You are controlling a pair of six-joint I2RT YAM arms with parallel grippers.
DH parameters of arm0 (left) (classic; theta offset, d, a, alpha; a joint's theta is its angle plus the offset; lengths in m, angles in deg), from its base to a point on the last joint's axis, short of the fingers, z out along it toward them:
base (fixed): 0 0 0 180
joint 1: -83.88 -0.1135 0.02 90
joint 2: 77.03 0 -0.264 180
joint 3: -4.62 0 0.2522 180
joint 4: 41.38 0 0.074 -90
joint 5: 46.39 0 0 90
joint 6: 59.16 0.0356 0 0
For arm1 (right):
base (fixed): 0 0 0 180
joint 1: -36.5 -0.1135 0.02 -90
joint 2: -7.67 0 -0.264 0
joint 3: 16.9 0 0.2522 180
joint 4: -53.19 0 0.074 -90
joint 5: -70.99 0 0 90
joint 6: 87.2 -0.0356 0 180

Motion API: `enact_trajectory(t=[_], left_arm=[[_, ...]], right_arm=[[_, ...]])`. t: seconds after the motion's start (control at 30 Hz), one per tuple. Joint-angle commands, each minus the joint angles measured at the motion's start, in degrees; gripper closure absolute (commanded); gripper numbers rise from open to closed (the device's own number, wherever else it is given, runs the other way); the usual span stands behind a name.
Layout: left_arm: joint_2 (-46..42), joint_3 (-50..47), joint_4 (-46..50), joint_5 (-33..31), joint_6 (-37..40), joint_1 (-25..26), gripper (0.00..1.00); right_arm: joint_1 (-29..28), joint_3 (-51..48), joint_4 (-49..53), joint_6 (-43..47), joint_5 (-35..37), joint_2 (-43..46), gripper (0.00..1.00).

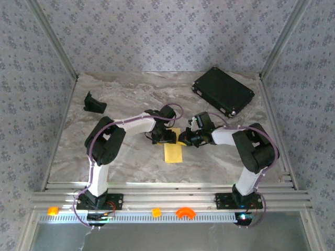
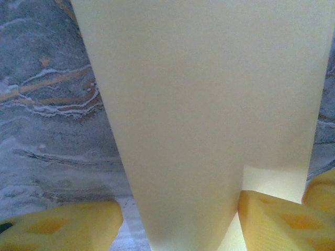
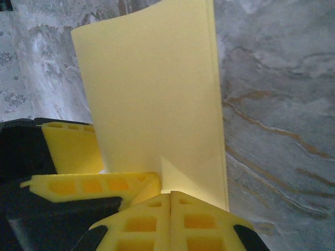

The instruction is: Fold a paper plane with a square sheet of paper (pick it up from the middle)

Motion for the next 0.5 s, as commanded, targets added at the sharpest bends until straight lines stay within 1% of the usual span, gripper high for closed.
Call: enact_trajectory(t=[0.0, 0.13, 0.47], left_arm=[[11.6, -5.2, -3.5, -2.0, 1.6, 0.6, 0.33], [11.6, -5.3, -3.6, -2.0, 1.4, 0.6, 0.33], [12.2, -4.7, -3.6, -1.5, 1.4, 0.7, 0.33]], right_arm=[[-0.7, 1.2, -0.3, -0.6, -1.2, -1.2, 1.00], [-0.4, 2.0, 1.8, 0.5, -1.8, -1.4, 1.00], [-0.7, 2.2, 1.1, 0.5, -2.5, -3.8, 1.00]])
